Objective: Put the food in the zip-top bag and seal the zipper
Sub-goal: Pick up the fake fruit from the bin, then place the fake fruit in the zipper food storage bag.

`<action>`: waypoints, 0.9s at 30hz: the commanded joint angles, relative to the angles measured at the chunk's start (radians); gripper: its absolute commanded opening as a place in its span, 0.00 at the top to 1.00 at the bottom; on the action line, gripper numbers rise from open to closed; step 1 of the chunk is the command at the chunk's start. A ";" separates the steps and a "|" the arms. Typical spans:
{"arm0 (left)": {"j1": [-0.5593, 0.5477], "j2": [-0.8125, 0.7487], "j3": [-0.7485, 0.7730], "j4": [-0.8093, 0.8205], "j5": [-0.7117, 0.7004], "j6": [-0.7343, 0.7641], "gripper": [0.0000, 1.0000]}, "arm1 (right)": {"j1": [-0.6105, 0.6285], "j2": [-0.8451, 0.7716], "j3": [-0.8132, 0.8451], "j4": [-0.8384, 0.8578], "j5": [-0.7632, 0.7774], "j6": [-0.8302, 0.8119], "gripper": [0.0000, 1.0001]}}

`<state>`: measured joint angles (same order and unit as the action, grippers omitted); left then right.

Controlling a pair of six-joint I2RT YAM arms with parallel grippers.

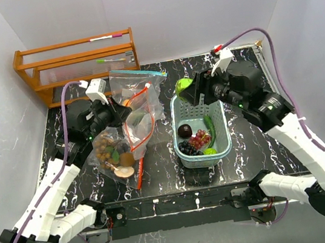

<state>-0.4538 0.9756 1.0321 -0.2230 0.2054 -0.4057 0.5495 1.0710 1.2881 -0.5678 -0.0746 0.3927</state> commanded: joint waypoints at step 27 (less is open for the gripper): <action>-0.046 0.171 -0.005 0.206 0.034 -0.042 1.00 | 0.135 0.195 0.071 0.504 -0.493 0.135 0.72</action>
<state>-0.4866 1.1419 1.0157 -0.0555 0.2398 -0.4492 0.6403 1.2427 1.3449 -0.1421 -0.5938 0.5266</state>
